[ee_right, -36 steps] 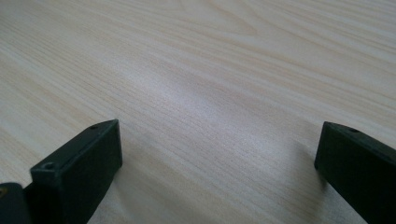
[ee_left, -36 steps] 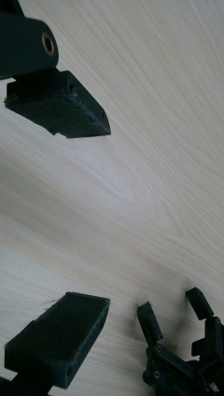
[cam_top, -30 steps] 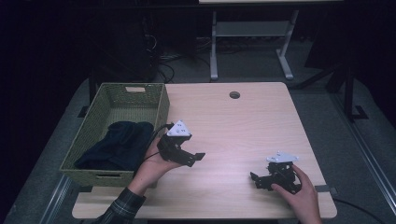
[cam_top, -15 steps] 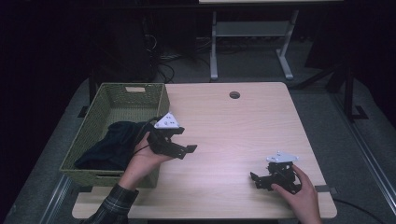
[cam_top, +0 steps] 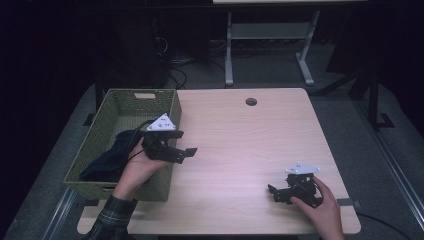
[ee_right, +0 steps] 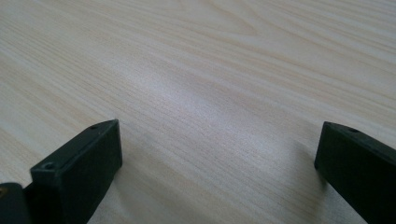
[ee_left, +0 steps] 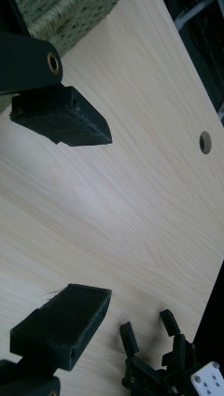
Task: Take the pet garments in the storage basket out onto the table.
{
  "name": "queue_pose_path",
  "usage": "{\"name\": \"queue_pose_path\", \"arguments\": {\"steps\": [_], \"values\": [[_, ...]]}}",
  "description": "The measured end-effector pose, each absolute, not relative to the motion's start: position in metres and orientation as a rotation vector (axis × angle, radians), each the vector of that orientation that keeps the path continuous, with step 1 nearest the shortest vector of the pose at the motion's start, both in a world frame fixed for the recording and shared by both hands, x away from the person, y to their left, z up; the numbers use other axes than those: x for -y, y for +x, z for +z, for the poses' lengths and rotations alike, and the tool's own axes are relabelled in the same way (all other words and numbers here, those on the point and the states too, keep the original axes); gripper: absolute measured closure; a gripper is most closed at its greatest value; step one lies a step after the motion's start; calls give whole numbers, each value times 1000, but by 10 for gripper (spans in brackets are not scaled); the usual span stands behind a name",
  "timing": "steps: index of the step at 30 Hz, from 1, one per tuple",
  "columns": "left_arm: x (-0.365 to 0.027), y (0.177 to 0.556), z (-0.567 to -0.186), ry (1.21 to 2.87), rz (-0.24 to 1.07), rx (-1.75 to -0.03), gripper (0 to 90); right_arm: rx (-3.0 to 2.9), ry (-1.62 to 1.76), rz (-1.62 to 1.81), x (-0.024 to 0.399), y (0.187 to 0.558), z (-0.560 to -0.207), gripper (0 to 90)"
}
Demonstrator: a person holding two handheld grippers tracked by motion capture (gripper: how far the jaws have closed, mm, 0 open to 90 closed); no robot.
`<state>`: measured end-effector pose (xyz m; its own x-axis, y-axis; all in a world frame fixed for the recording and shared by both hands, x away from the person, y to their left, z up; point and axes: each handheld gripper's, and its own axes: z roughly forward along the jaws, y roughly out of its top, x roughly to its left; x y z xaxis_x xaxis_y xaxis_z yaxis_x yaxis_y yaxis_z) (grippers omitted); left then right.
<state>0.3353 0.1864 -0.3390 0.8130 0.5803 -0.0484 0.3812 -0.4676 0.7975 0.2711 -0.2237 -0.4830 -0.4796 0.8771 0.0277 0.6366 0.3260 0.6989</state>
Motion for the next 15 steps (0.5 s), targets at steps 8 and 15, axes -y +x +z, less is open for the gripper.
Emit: {"name": "queue_pose_path", "arguments": {"steps": [8, 15], "values": [[-207, 339, -336, 2100, 320, -758, 219, -2241, 1346, 935, 224, 271, -483, 4], [-226, 341, -335, 2082, 348, -808, 230, -2241, 1345, 935, 224, 271, -483, 4]]}}
